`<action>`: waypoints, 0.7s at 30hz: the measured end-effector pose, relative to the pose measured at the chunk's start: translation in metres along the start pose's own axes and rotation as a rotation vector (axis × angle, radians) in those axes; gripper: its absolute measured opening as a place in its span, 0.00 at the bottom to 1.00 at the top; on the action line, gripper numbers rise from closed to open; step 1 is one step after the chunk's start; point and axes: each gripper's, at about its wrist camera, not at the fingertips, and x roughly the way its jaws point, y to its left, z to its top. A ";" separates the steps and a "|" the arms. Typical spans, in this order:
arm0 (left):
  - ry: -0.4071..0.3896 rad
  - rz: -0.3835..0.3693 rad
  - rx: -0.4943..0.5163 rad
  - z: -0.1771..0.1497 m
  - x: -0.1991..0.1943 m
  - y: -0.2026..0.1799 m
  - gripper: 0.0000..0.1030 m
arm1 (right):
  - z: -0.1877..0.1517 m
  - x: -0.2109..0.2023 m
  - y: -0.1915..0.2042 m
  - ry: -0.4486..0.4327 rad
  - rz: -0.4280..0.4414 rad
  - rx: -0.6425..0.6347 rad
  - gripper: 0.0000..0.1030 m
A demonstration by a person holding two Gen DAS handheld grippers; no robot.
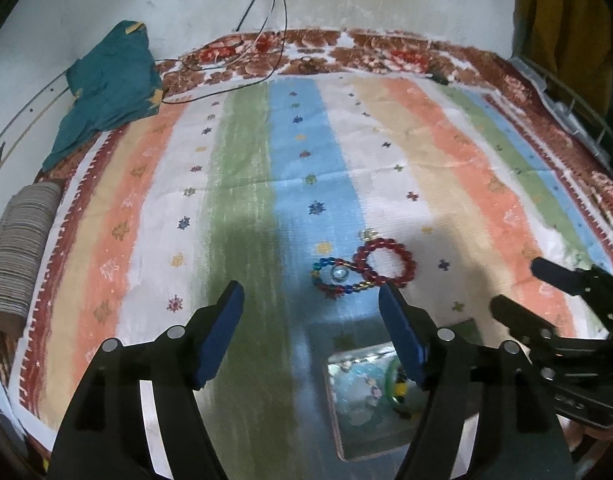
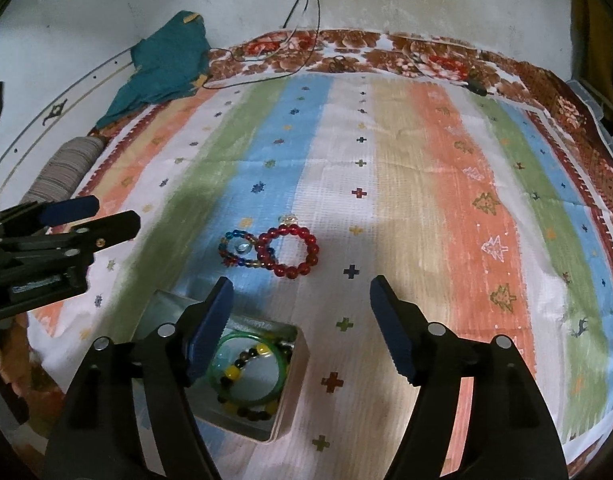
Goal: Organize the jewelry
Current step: 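Move both open tools to the red and multicolor bead bracelets on the cloth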
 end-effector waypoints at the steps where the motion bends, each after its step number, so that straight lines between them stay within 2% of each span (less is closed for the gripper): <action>1: 0.004 0.002 -0.001 0.001 0.002 0.001 0.68 | 0.001 0.001 0.000 -0.002 -0.001 -0.002 0.68; 12: 0.033 -0.002 0.037 0.010 0.021 -0.004 0.69 | 0.017 0.013 -0.004 0.011 0.002 -0.002 0.69; 21: 0.099 -0.008 -0.015 0.019 0.051 0.007 0.69 | 0.024 0.036 -0.009 0.060 -0.005 -0.004 0.69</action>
